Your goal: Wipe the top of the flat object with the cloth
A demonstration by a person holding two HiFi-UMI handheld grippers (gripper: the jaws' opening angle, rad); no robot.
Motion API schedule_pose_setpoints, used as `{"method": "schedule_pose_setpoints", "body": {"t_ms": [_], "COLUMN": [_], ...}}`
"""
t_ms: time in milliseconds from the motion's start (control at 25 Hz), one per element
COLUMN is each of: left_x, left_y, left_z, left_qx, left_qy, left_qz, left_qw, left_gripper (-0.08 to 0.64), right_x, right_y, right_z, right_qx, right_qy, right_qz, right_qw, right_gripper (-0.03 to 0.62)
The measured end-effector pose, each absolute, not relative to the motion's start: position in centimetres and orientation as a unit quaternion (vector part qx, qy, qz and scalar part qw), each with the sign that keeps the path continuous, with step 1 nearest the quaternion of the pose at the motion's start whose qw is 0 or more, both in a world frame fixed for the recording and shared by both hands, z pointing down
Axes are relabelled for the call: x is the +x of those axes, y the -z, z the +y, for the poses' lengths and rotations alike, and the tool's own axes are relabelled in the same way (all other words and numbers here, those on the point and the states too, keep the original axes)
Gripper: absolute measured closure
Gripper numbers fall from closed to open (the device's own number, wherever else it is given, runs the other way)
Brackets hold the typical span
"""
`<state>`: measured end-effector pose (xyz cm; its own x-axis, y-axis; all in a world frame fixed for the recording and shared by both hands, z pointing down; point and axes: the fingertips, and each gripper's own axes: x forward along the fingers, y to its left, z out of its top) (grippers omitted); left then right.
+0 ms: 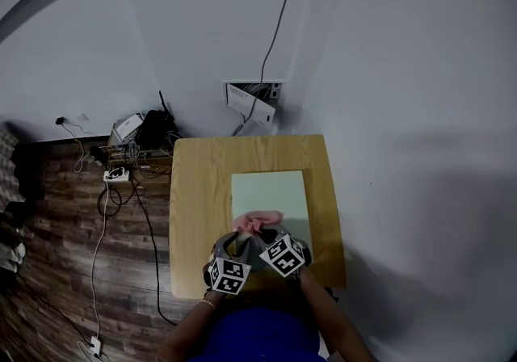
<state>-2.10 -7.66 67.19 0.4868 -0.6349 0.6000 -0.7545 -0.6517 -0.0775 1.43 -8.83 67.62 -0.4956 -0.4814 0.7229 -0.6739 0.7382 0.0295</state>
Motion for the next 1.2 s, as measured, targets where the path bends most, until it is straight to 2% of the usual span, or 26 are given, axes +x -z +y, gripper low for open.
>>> {"method": "schedule_pose_setpoints", "body": {"t_ms": [1200], "left_x": [-2.0], "left_y": [-67.1], "left_z": [-7.6], "left_qx": [0.856], "left_qy": [-0.302], "left_qz": [-0.407], "left_qw": [0.1], "left_gripper": [0.426], "right_x": [12.5], "right_y": [-67.7], "right_z": [-6.4], "right_qx": [0.422], "right_qy": [-0.167], "right_qz": [-0.806], "right_qw": [0.381], "right_gripper": [0.577]}}
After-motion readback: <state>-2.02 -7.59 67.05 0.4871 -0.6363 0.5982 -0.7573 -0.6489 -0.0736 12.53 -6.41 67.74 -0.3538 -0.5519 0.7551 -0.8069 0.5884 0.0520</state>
